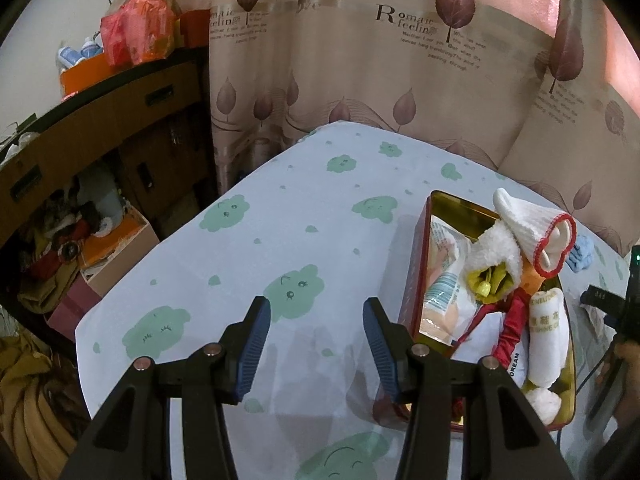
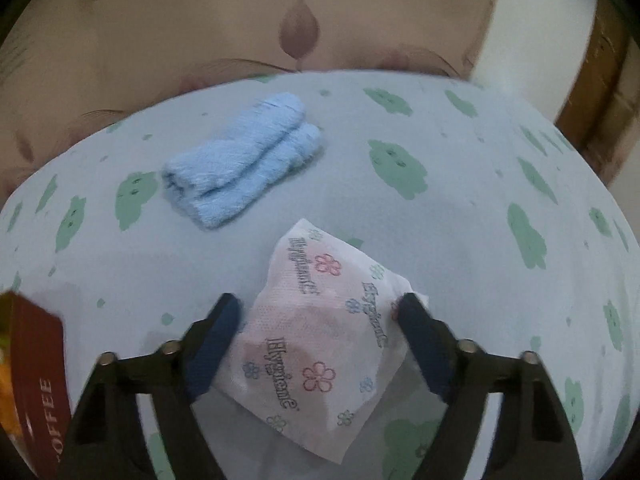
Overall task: Organize soft objects
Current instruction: 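Grasp the pink-printed wipe packet with the right gripper, then grasp the blue fuzzy sock with the left gripper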
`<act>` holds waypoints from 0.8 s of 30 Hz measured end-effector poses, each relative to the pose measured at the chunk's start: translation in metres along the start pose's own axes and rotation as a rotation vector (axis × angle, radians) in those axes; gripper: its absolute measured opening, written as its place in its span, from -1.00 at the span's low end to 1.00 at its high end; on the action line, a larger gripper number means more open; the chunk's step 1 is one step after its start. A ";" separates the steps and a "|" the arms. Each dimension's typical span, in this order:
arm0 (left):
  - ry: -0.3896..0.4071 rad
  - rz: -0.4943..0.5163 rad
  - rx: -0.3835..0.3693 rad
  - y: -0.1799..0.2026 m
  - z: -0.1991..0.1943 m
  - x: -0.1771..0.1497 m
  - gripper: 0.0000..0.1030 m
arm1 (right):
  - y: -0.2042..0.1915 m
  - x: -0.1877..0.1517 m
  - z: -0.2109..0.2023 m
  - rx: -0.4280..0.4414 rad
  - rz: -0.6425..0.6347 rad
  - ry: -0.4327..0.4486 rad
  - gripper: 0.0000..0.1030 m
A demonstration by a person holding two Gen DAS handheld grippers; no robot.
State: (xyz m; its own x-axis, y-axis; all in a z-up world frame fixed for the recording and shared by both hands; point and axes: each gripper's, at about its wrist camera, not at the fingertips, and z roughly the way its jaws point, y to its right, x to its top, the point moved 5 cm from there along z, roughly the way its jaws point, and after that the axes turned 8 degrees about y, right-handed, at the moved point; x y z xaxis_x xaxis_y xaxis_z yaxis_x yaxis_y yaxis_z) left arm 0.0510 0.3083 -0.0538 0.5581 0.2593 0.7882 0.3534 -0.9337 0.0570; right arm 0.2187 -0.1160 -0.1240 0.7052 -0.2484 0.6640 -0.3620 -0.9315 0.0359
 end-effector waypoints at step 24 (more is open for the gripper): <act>0.120 0.352 -0.209 0.143 -0.060 0.016 -0.02 | 0.107 -0.001 -0.009 0.267 -0.245 0.087 -0.68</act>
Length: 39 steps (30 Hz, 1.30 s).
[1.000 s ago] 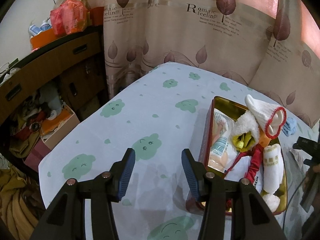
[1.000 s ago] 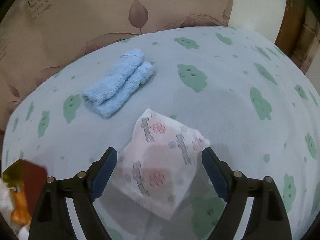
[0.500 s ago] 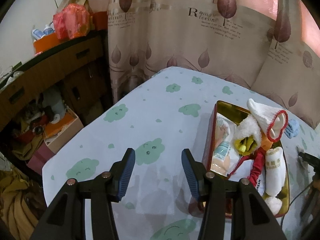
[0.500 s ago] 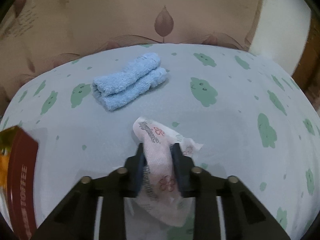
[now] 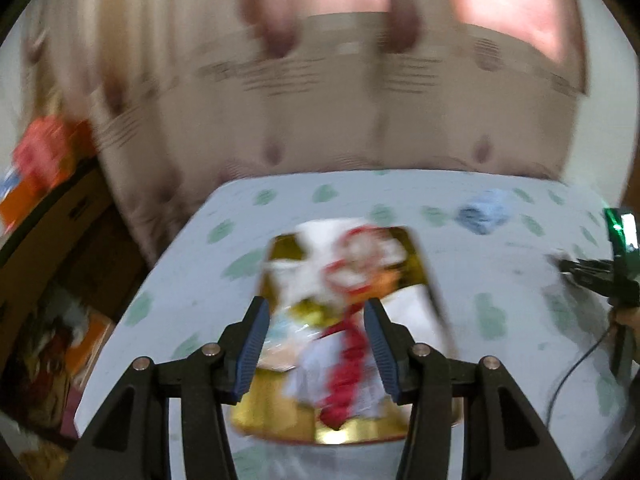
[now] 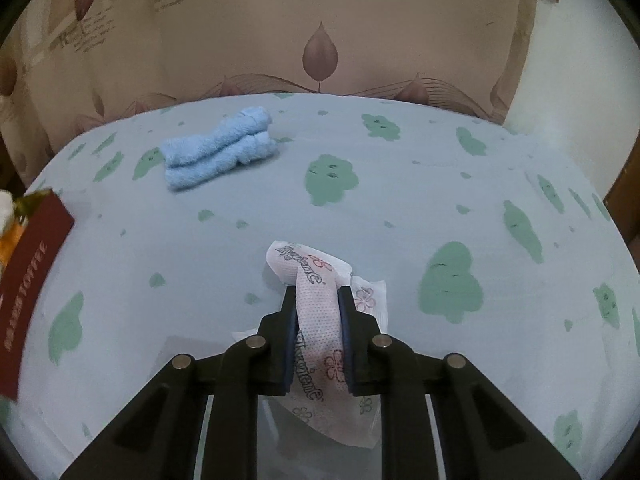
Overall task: Organize soft objects
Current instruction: 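Grasp the blue fuzzy sock with the left gripper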
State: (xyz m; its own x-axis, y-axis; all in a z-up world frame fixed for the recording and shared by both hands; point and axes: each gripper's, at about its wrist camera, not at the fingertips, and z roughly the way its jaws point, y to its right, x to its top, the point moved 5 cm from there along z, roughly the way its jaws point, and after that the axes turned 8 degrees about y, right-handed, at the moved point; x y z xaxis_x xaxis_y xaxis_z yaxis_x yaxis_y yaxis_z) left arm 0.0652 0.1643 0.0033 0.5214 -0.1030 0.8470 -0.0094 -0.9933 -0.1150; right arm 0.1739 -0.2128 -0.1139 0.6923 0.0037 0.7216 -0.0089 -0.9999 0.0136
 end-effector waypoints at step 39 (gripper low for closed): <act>-0.347 0.160 -0.395 0.273 0.303 0.074 0.25 | 0.024 -0.017 -0.006 0.073 -0.142 -0.007 -0.61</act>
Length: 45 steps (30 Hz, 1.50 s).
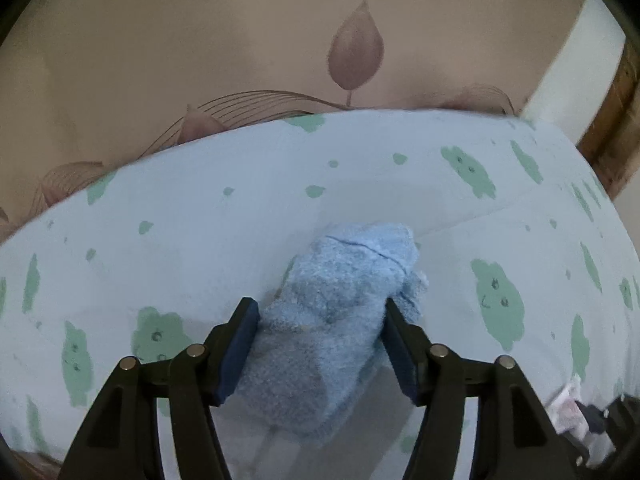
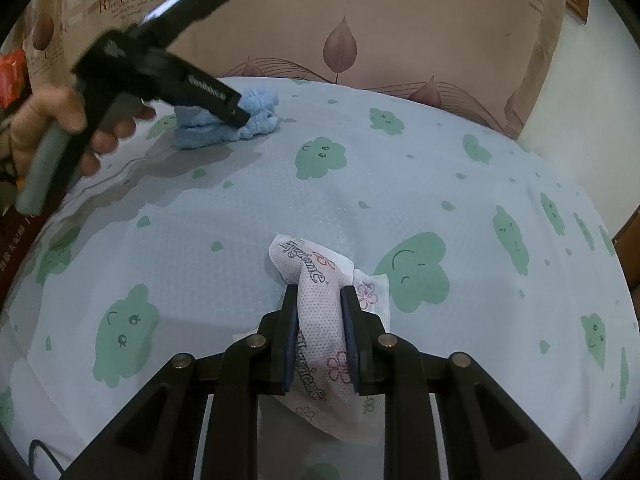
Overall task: Organize soft objects
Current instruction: 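Grasp the blue fuzzy sock with the left gripper, then carry the blue fuzzy sock into the tin box and open the left gripper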
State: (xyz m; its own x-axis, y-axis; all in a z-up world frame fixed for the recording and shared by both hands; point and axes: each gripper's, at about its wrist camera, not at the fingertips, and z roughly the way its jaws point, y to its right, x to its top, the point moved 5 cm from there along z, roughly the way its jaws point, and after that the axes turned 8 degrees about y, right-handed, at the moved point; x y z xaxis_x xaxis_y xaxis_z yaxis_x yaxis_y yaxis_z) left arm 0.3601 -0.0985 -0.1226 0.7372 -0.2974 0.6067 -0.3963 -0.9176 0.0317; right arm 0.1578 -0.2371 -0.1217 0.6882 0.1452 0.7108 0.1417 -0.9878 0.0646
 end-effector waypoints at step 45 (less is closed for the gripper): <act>0.147 -0.089 0.126 0.004 -0.244 -0.128 -0.55 | -0.009 -0.002 -0.002 -0.064 -0.052 0.003 -0.60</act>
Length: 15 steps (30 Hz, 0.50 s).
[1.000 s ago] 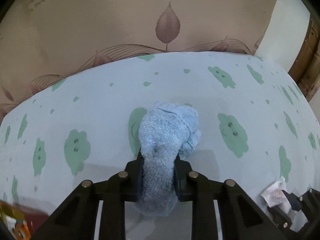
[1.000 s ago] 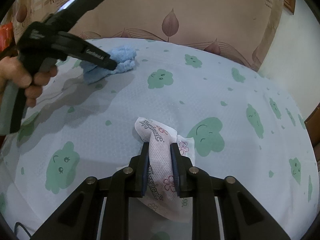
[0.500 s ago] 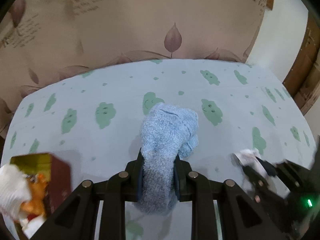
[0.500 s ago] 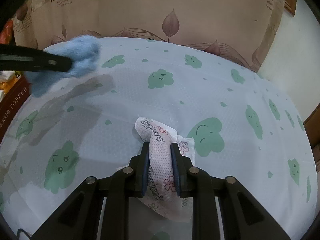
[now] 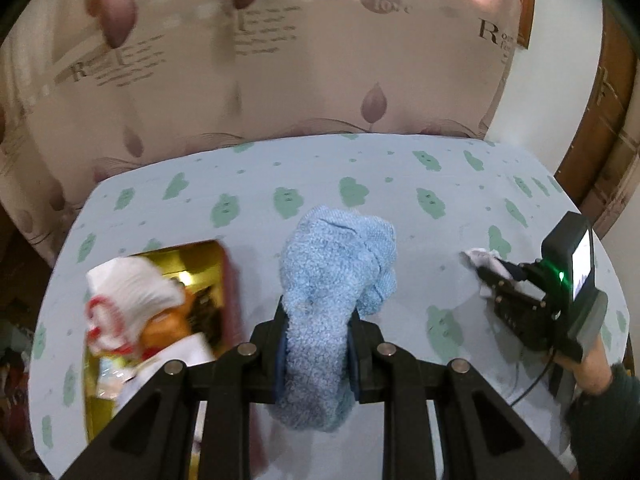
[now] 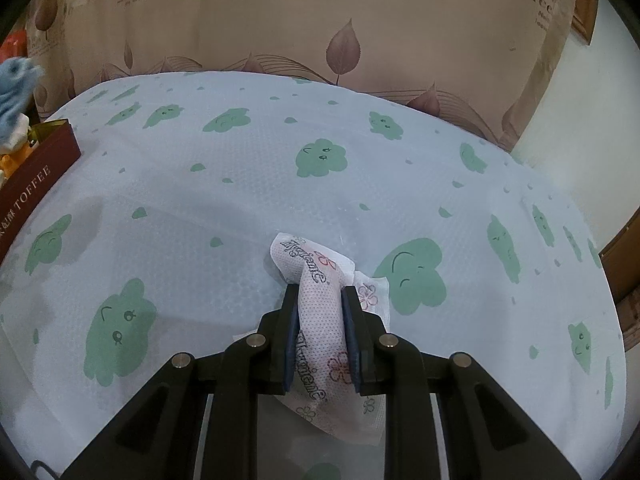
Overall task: Organize soft objects
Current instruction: 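Carry the blue fuzzy sock into the tin box and open the left gripper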
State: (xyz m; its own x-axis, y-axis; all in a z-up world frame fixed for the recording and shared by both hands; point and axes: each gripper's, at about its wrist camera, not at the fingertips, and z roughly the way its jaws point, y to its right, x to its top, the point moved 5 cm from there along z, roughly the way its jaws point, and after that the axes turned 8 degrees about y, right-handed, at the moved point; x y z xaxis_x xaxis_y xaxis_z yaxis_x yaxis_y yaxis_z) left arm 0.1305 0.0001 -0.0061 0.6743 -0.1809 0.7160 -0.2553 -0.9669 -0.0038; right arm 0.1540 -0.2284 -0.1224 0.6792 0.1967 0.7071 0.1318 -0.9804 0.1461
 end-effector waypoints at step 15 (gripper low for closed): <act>0.041 -0.108 0.188 -0.118 -0.062 -0.029 -0.55 | -0.003 0.000 0.000 -0.025 -0.022 0.000 -0.60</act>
State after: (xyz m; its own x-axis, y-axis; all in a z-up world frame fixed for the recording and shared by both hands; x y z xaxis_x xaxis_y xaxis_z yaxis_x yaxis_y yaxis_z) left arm 0.0977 0.1306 0.0167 0.6609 -0.0710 0.7471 -0.0474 -0.9975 -0.0529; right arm 0.1537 -0.2254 -0.1224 0.6765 0.2186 0.7032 0.1288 -0.9753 0.1792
